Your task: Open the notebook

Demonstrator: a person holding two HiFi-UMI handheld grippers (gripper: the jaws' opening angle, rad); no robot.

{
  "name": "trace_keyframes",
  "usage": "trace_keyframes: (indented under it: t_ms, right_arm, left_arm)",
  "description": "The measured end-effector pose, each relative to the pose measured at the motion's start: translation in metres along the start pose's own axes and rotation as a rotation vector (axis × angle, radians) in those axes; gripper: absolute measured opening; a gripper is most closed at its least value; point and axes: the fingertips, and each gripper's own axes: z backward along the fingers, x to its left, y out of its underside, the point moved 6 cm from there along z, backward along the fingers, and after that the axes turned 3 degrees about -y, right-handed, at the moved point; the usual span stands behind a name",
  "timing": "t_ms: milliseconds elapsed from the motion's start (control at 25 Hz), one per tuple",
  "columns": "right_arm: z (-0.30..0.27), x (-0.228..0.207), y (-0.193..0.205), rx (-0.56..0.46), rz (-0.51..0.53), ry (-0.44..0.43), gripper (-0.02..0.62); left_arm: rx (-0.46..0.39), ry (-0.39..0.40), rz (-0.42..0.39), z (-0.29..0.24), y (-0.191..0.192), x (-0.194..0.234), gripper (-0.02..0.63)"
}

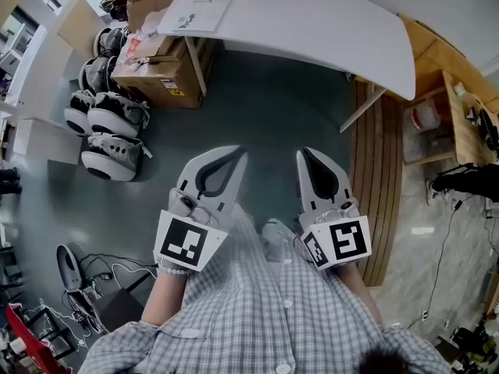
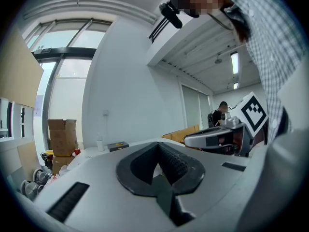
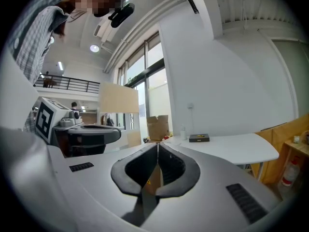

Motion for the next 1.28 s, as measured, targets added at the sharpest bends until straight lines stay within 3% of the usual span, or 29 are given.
trace_keyframes:
  t_ms: [320,800,1040,1280]
  right_arm:
    - [-0.035,0.019,-0.007,-0.034,-0.036,0.021,0.021]
    - [-0.068,0.05,-0.013,-0.077,-0.012,0.037,0.021]
    - [-0.076,0.042,-0.01,-0.056,0.0,0.082,0.021]
    - [-0.096,0.027,-0.008,-0.061,0.001,0.069,0.021]
  left_arm:
    - [-0.03,0.02,0.011,0.004,0.003,0.045,0.009]
    - [-0.065,0.016,0.016,0.021,0.01,0.091,0.009]
    - [-0.064,0.019,0.01,0.016,0.009,0.099,0.008]
    - [-0.061,-0.009,-0.008,0.006,0.011,0.11,0.008]
